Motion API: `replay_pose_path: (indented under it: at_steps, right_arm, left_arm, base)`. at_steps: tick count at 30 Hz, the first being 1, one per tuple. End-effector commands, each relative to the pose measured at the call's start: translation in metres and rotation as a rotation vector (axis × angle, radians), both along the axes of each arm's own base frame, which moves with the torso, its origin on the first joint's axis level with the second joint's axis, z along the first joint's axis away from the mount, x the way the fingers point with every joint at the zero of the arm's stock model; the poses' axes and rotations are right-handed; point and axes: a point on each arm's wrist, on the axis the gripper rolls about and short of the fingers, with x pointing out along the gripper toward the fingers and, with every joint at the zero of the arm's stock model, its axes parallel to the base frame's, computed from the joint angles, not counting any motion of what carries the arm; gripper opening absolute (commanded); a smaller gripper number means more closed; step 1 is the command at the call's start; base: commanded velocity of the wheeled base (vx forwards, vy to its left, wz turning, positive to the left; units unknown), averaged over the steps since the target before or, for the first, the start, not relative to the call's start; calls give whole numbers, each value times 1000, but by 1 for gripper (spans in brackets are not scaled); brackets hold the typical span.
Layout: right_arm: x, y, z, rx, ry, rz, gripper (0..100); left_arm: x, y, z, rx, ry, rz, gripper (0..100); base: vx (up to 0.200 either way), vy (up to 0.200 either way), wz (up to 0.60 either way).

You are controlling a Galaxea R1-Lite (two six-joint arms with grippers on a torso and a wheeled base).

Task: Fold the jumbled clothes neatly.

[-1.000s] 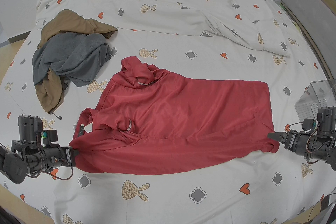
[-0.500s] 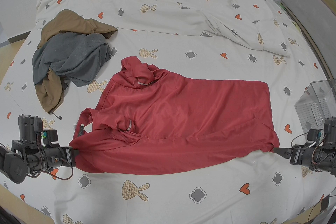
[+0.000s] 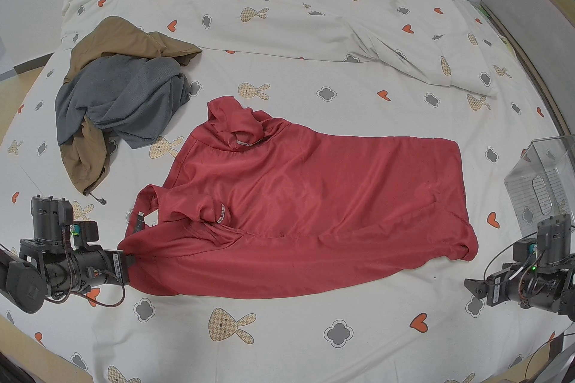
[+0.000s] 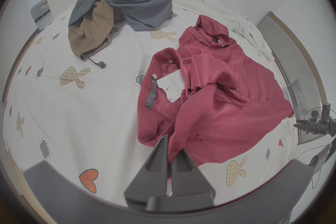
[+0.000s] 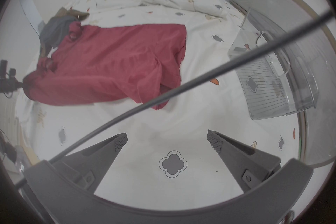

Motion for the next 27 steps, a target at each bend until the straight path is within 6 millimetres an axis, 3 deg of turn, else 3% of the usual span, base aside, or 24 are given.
replay_pose_path:
  at_steps: [1, 10, 20, 27]
  right_arm:
    - [25, 24, -27, -125, 108, 8, 100]
    - [55, 31, -31, -146, -106, -113, 100]
    - [56, 28, -26, -182, -147, -180, 100]
    - [50, 23, -11, -170, -202, -202, 100]
  left_arm:
    - [0, 0, 0, 0, -1, 1, 0]
    - [0, 0, 0, 0, 1, 1, 0]
    - [0, 0, -1, 0, 4, 1, 0]
    - [1, 1, 1, -1, -5, 7, 0]
  base:
    - [0, 0, 0]
    - [0, 0, 0]
    - [0, 0, 0]
    - [0, 0, 0]
